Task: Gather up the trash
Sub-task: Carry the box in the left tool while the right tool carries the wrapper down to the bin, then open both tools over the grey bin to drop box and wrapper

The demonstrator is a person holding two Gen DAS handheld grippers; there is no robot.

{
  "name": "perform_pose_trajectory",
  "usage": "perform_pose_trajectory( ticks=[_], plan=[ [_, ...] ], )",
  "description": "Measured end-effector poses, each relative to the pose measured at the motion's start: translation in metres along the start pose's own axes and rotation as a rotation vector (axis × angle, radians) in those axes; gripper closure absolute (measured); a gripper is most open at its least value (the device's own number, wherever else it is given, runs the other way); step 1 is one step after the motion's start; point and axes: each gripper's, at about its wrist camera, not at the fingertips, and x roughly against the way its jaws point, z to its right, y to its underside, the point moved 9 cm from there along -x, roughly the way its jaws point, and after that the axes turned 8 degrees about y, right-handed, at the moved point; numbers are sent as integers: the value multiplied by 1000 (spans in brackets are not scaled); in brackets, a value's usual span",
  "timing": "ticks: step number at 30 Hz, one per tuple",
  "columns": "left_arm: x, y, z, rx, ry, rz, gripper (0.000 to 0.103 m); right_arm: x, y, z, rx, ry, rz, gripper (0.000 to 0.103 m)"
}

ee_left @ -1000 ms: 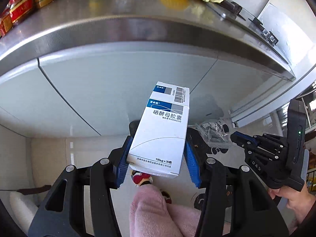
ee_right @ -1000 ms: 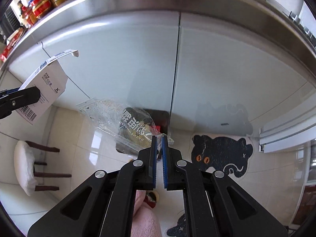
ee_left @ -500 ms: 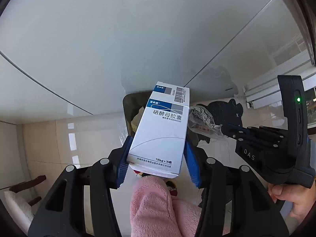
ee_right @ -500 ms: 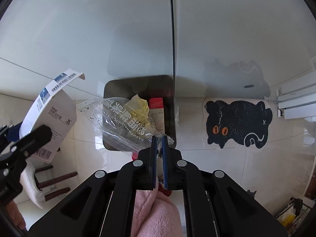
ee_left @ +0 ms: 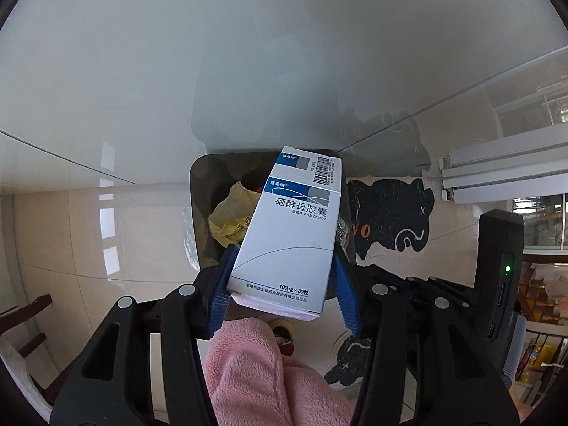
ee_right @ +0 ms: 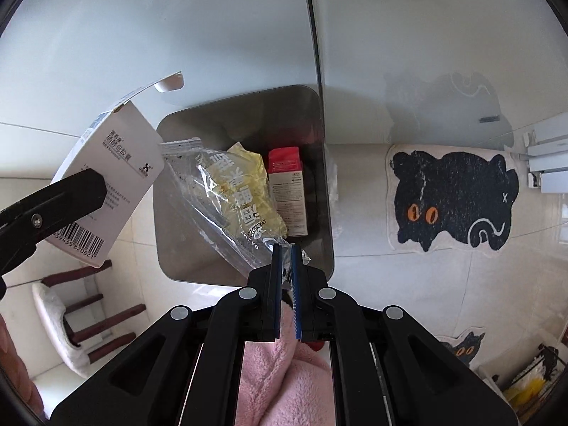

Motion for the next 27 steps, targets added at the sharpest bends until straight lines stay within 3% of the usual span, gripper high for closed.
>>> perform_pose_trajectory(
  ticks=[6,7,9,14,20,21,27],
  plan=[
    [-6,-5,-4,16,10,-31,50,-7,0,-2,-28,-19,-26,89],
    [-6,-7,-3,18,12,-30,47,-6,-1,-1,-30,-23,-21,83],
    [-4,-10,0,18,6,-21,40,0,-3,0,-37,-28,1,47],
    [4,-13,4,20,11,-10,33,14,-4,-1,-12,-25,23,45],
    [39,-11,12,23,6,27,8,56,9,-2,49,-1,76,10],
    [49,-9,15,24,9,33,8,67,11,-1,50,-4,88,4],
    [126,-3,37,-8,4,99,8,151,20,-3,112,16,174,3]
  ],
)
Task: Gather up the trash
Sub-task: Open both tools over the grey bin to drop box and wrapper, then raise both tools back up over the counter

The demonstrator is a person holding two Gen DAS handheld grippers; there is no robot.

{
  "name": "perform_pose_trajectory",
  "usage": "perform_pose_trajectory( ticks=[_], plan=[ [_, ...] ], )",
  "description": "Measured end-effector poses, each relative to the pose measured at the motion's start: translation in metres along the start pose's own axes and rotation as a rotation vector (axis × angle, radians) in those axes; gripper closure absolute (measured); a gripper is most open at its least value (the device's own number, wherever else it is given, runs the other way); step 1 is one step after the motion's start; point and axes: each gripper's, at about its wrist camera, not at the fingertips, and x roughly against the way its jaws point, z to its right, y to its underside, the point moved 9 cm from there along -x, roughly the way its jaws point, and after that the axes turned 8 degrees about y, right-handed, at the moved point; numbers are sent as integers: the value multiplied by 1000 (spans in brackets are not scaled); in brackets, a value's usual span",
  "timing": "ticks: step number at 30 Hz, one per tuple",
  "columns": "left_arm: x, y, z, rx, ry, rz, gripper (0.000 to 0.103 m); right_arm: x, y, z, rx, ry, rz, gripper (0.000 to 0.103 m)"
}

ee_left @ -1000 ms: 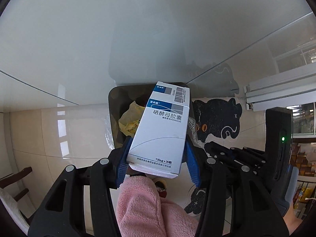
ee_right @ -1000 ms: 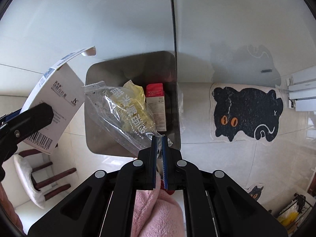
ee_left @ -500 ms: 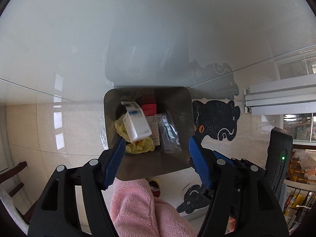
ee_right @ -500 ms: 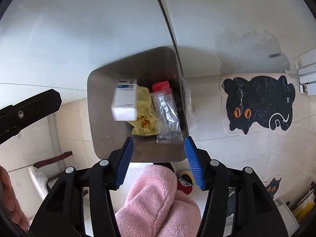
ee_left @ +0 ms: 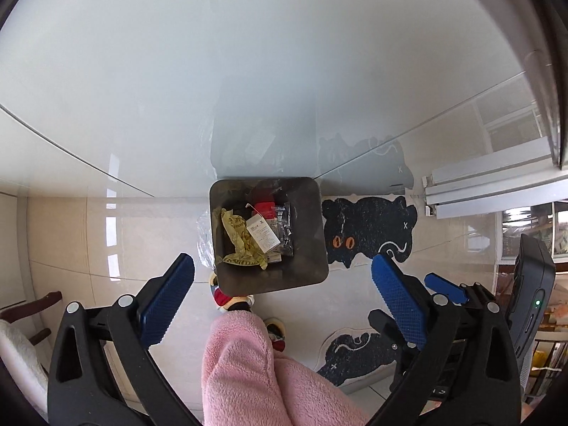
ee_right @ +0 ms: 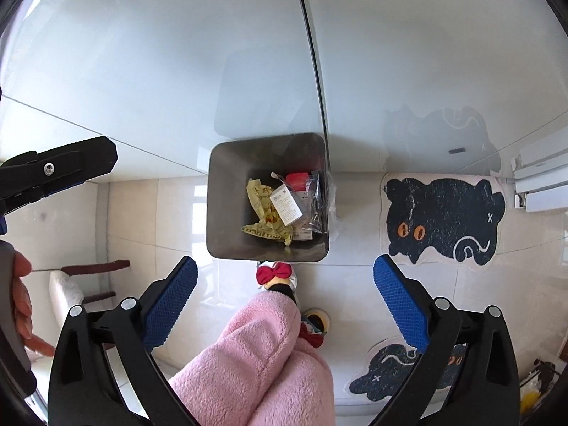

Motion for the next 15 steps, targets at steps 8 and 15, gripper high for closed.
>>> perform_pose_trajectory(
  ticks=[8,15],
  plan=[
    [127,-22,42,-106,-2,189,8,124,-37,-3,28,13,201,3],
    [217,-64,51,-118,-1,374,8,225,-102,-8,49,20,426,3]
  ],
)
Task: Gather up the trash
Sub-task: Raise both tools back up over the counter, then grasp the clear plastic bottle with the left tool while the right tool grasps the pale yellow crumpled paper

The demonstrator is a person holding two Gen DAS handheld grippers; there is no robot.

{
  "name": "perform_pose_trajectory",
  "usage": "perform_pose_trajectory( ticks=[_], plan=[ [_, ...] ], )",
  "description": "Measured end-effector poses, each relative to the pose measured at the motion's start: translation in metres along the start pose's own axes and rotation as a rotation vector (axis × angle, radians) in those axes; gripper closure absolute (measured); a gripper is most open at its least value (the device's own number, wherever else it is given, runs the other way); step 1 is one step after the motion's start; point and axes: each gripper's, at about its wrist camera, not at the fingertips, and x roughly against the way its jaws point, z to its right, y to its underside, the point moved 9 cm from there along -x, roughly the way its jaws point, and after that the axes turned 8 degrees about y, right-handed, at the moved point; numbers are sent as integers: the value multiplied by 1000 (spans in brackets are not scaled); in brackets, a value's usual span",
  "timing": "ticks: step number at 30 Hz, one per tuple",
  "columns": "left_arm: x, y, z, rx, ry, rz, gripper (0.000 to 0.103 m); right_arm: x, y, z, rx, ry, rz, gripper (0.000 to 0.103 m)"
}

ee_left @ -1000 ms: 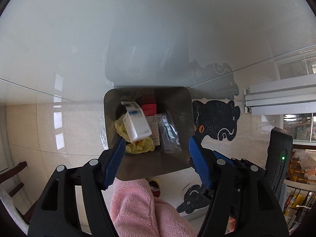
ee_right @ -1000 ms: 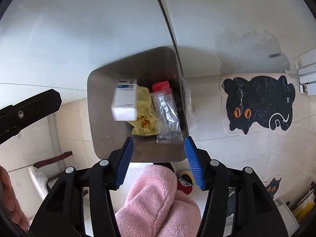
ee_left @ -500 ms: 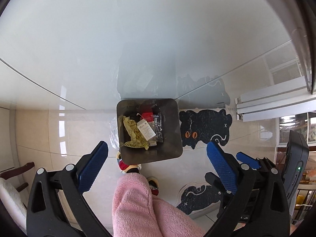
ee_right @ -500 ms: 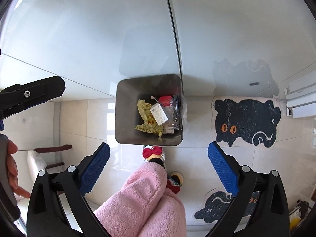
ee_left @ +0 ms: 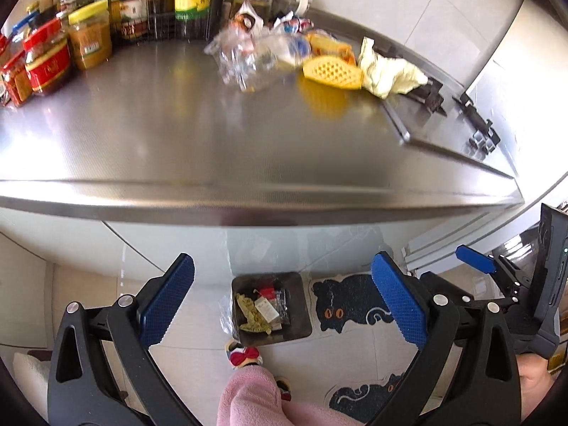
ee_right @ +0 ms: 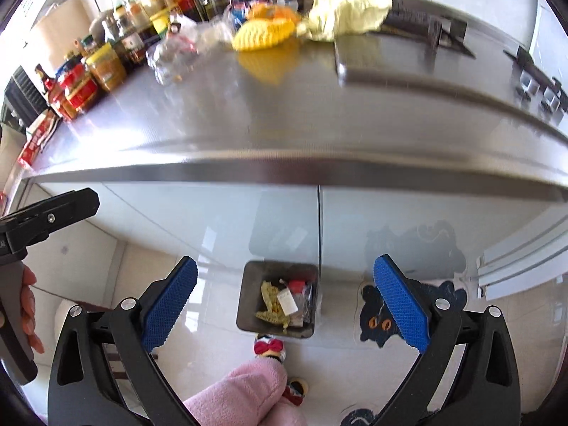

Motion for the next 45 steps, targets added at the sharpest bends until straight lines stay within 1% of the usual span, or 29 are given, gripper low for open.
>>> perform_pose_trajectory(
  ticks=[3,5,8,11,13,16,19,22,24,26,30,35,40,41,42,43,44,45],
  plan=[
    [13,-34,-2,-26,-7,57,8,13,-39,3,-14,14,60,3],
    [20,-57,-2,-38,1,86,8,14,-63,7,-44,5,78,3],
    [24,-89,-2,-75,-5,131,8,11,-93,11,-66,15,110,3],
    [26,-116,-1,-121,10,142,9,8,-123,15,-85,25,144,3],
    [19,-131,0,-149,12,142,9,4,-141,21,-94,44,154,3],
    [7,-150,3,-182,37,128,14,-5,-168,32,-122,83,170,3],
    [-8,-165,6,-224,59,109,21,-16,-188,46,-154,126,170,3],
    [-24,-174,7,-254,84,78,29,-27,-202,57,-181,154,169,3],
    [-35,-178,8,-271,104,51,36,-33,-209,64,-189,171,167,3],
    [-46,-181,6,-288,93,33,36,-40,-217,71,-198,190,165,3],
    [-62,-186,-5,-292,62,6,36,-56,-231,82,-225,195,157,3],
    [-77,-185,-12,-296,62,-28,36,-83,-241,89,-242,196,125,3],
    [-91,-182,-19,-288,63,-55,36,-108,-240,90,-241,188,92,3],
    [-94,-181,-20,-286,65,-62,36,-110,-240,88,-239,175,91,6],
    [-96,-180,-20,-287,64,-67,39,-112,-239,86,-233,166,92,13],
    [-97,-178,-19,-292,63,-73,42,-113,-238,85,-225,164,90,18],
    [-98,-177,-19,-295,65,-78,44,-114,-238,82,-215,155,90,27],
    [-99,-176,-18,-296,65,-76,44,-115,-237,79,-207,147,90,33]
  ],
)
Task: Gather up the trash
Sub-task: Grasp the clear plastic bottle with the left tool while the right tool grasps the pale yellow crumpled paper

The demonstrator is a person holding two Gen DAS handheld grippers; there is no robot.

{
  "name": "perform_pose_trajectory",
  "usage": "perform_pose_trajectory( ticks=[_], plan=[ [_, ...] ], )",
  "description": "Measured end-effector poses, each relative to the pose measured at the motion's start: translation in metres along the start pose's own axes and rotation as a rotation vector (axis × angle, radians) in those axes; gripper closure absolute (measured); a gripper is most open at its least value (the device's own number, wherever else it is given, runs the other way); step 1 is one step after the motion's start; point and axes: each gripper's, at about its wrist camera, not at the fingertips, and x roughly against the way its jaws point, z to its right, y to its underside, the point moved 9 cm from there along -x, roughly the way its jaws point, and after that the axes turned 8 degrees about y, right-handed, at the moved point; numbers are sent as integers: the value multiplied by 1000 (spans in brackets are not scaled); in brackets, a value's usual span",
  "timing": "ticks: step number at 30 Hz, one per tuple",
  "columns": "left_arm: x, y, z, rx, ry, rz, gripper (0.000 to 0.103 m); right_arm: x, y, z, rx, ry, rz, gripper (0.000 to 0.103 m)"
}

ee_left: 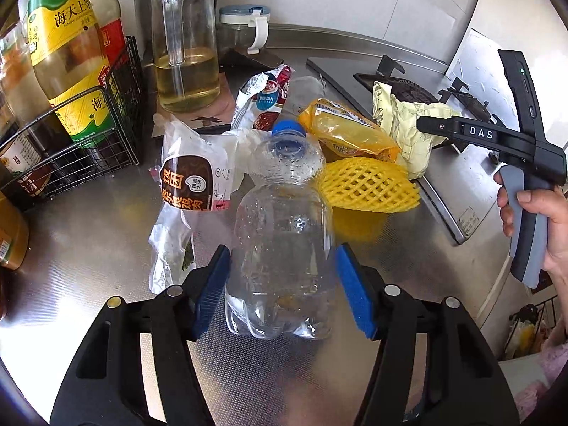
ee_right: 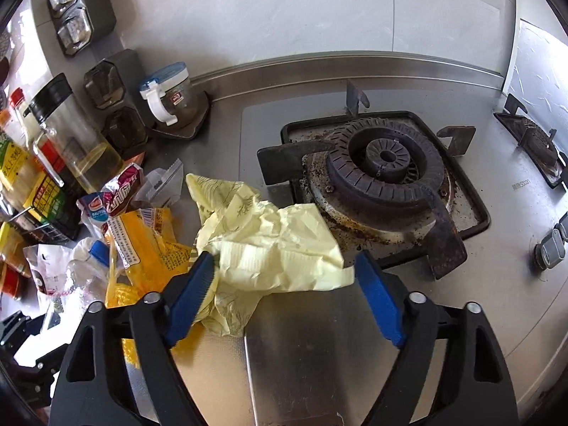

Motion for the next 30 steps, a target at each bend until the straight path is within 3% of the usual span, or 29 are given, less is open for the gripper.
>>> perform_pose_trajectory(
  ticks=[5,7,8,19,30],
  plan=[
    [4,4,5,-7,-13,8,45,9,2,-8,29,-21,15,63],
    [7,5,8,-3,-8,17,45,18,3,-9,39,-25,34,84],
    [10,5,10,-2,-6,23,45,24,2,-9,39,-27,51,89],
    [66,12,53,-33,-35,121,46,108,0,0,47,-94,182,91],
    [125,69,109,-14,-53,174,46,179,85,-4,90,-177,159,91]
  ],
)
